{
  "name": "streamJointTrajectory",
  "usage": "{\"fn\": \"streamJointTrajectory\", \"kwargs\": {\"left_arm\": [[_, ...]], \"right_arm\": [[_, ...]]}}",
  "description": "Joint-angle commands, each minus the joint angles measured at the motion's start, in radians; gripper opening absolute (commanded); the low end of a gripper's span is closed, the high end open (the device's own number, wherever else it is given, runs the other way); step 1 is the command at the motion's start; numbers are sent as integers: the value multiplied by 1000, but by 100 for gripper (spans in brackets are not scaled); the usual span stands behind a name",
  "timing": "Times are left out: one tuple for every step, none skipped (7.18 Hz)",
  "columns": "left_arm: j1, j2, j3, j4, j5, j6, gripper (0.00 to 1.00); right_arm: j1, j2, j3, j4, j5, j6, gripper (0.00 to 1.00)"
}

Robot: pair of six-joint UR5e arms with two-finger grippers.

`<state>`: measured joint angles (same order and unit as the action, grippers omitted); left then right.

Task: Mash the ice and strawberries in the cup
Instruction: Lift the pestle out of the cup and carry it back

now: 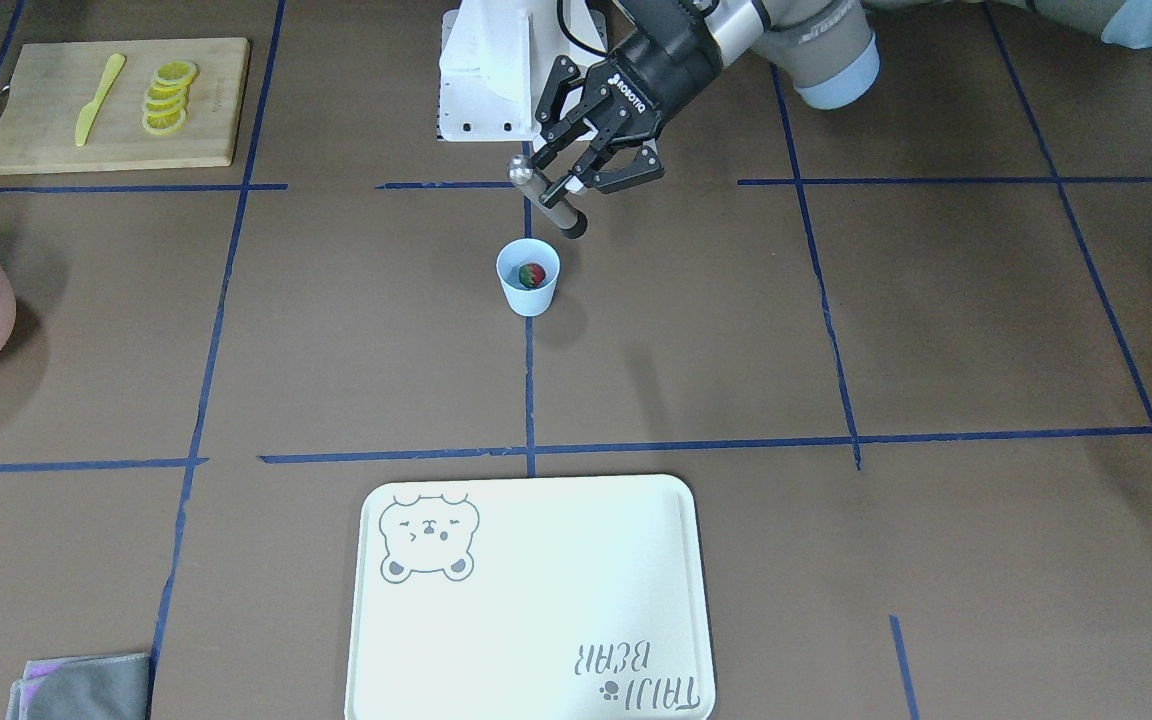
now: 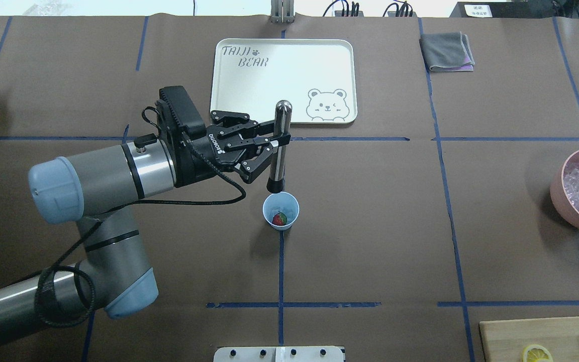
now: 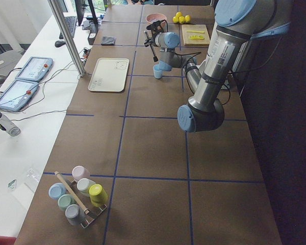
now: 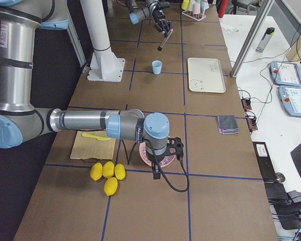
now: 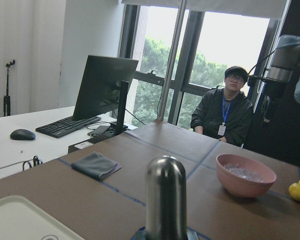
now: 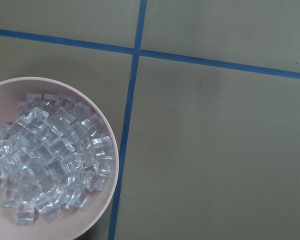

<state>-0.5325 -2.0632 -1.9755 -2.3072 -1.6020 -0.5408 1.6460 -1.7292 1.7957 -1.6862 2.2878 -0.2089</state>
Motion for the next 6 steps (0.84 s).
{"fn": "streamJointTrajectory", "kwargs": {"left_arm": [[-6,5,-162,486,-12,2,0],[-12,12,-192,646,-71,2,0],[-58,29,-210,780,-134,4,1],[-136,49,-215,912,-218,4,1],[-218,95,-215,1022,-290,4,2],[-256,166,-215,1087,-300,4,5]], "right_arm": [[-2,0,1,-1,16,3,99],[-6,0,1,-1,24,3,99],[-8,0,1,-1,27,3,99],[-8,2,-1,0,25,3,99],[-8,2,1,0,25,3,99],[-8,0,1,0,25,3,99]]}}
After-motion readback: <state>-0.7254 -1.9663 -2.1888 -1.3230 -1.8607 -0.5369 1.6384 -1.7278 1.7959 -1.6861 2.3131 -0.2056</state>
